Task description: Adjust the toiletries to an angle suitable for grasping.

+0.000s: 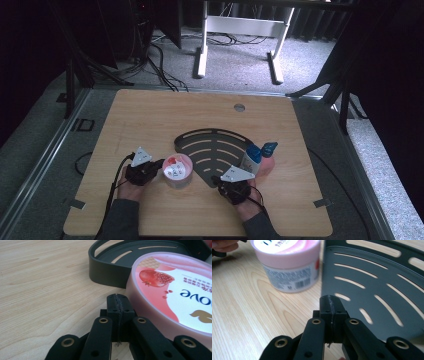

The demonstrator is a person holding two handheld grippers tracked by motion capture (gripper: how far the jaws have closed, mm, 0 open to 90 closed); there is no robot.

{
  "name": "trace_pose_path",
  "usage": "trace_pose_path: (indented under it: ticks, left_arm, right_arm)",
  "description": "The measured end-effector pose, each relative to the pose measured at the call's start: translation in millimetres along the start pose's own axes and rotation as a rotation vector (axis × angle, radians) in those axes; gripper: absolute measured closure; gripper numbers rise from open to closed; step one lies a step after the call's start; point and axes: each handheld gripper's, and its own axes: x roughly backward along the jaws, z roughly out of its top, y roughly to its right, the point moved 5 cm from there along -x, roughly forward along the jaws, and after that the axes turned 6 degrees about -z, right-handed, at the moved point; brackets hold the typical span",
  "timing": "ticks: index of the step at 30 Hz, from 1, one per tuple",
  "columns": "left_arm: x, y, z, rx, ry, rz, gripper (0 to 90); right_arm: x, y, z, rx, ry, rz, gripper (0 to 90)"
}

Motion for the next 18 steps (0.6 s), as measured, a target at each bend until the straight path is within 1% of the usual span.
trace_pose_path:
  ticks: [1, 3, 9, 13, 17, 18]
  left_arm:
    - [-0.1, 0.4, 0.0, -0.004, -0.002, 0.000, 89.9]
    - [-0.5, 1.8, 0.1, -0.005, -0.001, -0.002, 89.9]
    - [-0.8, 5.4, -0.5, -0.010, -0.009, -0.014, 89.9]
    - [-1.8, 9.0, -0.8, -0.018, -0.016, -0.027, 89.9]
    - [-2.0, 10.6, -0.9, -0.020, -0.015, -0.030, 89.9]
    - [-2.3, 12.8, -1.1, -0.024, -0.018, -0.038, 89.9]
  right_arm:
    - [-5.3, -2.8, 2.4, 0.005, -0.004, 0.009, 89.9]
    - [-10.4, -5.3, 4.3, -0.002, -0.009, 0.019, 89.9]
    - [-25.4, -11.9, 12.6, -0.039, -0.017, 0.035, 89.9]
    - [-33.5, -15.3, 16.5, -0.019, -0.027, 0.032, 89.9]
    - [-36.7, -15.2, 17.0, -0.017, -0.034, 0.034, 89.9]
    - [-36.6, -14.9, 16.8, -0.018, -0.035, 0.038, 89.8]
